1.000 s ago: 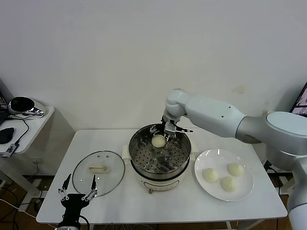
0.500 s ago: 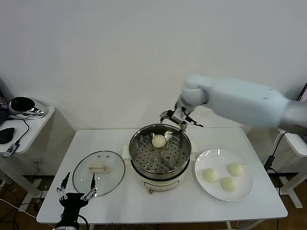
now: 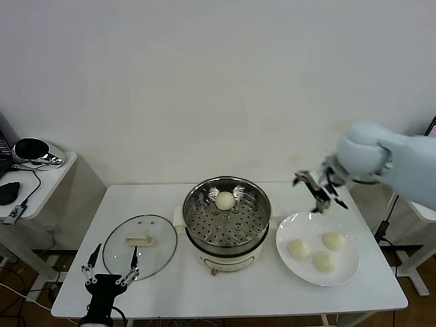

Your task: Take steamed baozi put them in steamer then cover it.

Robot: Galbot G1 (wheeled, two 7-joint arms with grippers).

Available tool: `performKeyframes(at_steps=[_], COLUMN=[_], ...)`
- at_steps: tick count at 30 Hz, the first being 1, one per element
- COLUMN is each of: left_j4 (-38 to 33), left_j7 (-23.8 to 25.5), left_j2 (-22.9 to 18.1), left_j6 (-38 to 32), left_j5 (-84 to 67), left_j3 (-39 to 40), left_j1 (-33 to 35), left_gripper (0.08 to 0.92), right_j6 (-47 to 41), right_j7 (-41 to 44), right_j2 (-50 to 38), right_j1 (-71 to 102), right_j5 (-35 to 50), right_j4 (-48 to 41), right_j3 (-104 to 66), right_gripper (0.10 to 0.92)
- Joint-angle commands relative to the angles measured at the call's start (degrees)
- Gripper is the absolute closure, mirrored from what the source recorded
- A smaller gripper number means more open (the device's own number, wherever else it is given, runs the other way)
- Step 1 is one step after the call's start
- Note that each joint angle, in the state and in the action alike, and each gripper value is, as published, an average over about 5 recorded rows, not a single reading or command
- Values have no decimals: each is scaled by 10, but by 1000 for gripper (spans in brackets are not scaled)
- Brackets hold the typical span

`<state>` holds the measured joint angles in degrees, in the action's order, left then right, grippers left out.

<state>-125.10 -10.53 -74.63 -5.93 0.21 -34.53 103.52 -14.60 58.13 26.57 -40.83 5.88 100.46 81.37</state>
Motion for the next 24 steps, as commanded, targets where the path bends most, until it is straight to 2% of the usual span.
performKeyframes(at_steps=[1,9,24], left_j4=[-6,-11,-7], left_j7=[0,0,1], left_j2=[-1,-6,-12], left_j6=[-1,-2,-2], left_j5=[0,0,-1], left_j3=[-2,-6,-19], left_j1=[4,9,11], left_gripper=[177,177,177], right_j6=[-27,-6,5], right_j7=[4,-5,-19], right_j2=[-91,-52,35], right_j1=[112,315,426], right_j5=[-15,-71,-117], right_j4=[38,-38,-149], right_j3=[-53,-210,-278], right_gripper=[203,203,203])
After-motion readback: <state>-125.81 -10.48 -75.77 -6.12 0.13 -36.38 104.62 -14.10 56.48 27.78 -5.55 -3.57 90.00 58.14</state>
